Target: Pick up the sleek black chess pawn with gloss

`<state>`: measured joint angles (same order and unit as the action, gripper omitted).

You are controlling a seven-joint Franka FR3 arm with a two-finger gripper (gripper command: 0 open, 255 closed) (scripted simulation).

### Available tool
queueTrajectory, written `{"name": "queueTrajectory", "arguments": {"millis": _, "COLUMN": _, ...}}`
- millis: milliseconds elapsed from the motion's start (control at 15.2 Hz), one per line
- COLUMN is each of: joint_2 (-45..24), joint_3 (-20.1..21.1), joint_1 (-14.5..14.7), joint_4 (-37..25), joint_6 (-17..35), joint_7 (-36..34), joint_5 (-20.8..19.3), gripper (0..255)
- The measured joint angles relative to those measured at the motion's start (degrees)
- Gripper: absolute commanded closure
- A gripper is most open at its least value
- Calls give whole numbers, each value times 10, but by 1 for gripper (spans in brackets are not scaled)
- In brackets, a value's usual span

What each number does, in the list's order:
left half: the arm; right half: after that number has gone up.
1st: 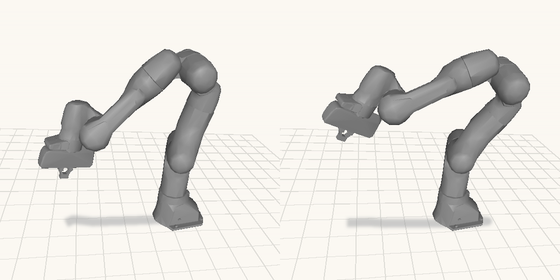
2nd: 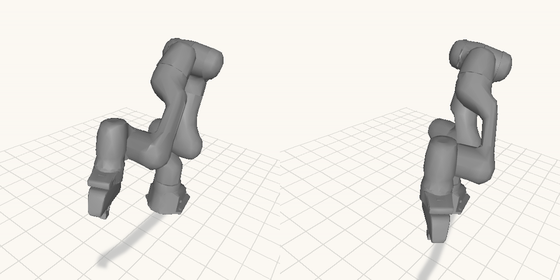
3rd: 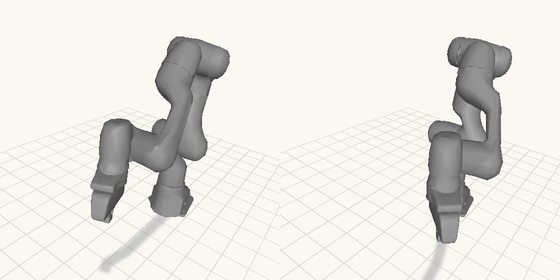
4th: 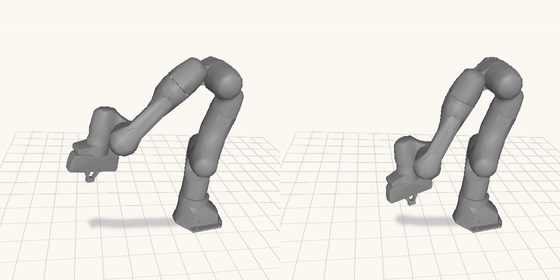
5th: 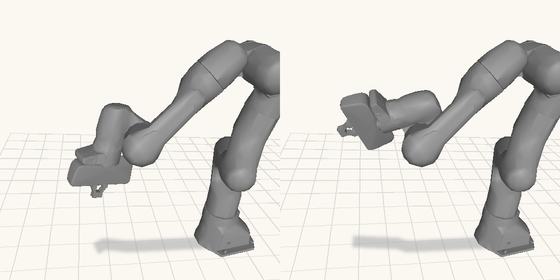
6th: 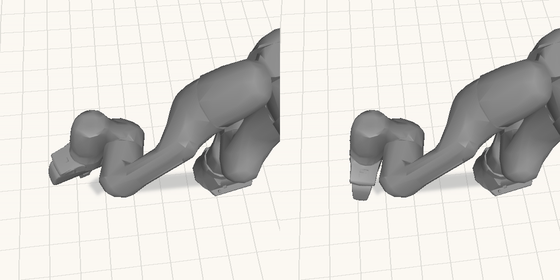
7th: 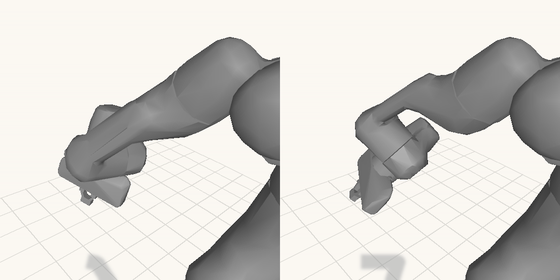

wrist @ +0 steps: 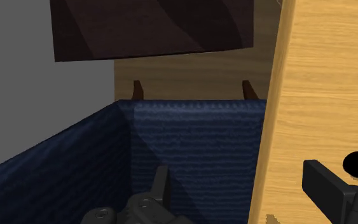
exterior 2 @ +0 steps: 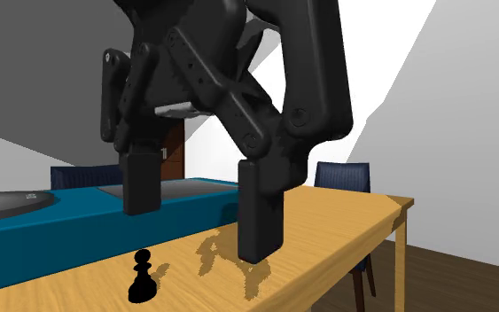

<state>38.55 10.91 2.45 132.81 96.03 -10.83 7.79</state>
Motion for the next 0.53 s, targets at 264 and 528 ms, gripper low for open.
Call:
{"name": "queueTrajectory", "arguments": {"millis": 264, "joint_2": -51, "joint_3": 52, "joint_1": 11, "joint_4": -22, "joint_6": 39, "joint_7": -43, "joint_5": 7, "gripper": 0}}
{"name": "queueTrajectory", "arguments": {"millis": 528, "joint_2": -106, "joint_3": 102, "joint_1": 17, "joint_4": -43, "joint_6": 81, "joint_7": -85, "joint_5": 1, "gripper": 0}}
